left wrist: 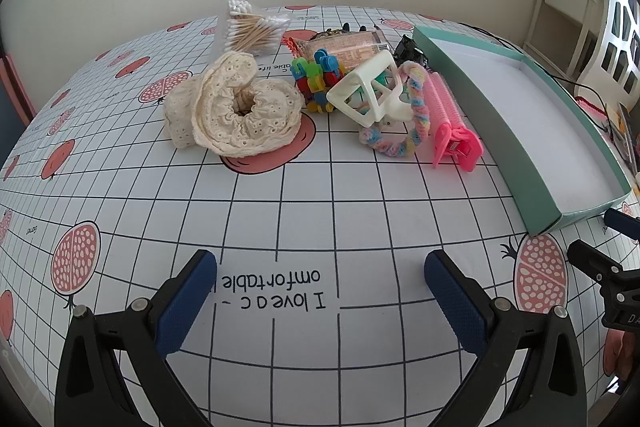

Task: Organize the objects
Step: 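Move both tools toward the scrunchie and bracelet beside the tray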

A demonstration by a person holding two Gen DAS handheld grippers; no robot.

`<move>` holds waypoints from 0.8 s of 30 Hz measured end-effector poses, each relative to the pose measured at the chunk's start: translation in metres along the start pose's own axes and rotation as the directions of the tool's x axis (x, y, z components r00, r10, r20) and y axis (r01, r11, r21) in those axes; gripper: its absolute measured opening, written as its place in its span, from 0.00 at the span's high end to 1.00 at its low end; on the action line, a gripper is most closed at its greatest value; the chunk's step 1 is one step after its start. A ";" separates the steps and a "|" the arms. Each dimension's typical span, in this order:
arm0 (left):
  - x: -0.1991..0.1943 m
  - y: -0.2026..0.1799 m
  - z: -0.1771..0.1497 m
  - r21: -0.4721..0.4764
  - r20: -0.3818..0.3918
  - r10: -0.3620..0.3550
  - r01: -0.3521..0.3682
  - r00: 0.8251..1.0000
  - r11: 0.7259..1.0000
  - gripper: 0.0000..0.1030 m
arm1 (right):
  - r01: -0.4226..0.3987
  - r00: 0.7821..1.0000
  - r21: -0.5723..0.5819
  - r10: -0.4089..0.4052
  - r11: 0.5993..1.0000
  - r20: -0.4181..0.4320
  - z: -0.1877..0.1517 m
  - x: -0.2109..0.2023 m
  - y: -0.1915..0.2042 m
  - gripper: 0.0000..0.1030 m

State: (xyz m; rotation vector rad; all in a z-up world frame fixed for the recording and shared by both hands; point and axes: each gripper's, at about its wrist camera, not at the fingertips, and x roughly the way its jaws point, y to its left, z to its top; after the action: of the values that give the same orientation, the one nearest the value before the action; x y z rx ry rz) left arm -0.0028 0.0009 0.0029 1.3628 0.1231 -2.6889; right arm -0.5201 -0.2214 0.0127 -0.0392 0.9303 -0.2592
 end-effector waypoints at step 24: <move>-0.045 0.016 0.050 -0.123 0.080 0.046 -0.036 0.996 0.992 0.00 | -0.043 0.987 -0.045 0.050 0.998 0.150 0.040 -0.062 0.010 0.00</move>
State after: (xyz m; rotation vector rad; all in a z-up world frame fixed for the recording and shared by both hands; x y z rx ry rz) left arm -0.0140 -0.0176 0.0688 1.2052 0.2444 -2.6511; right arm -0.5213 -0.2002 0.0837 -0.0740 0.7845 -0.1909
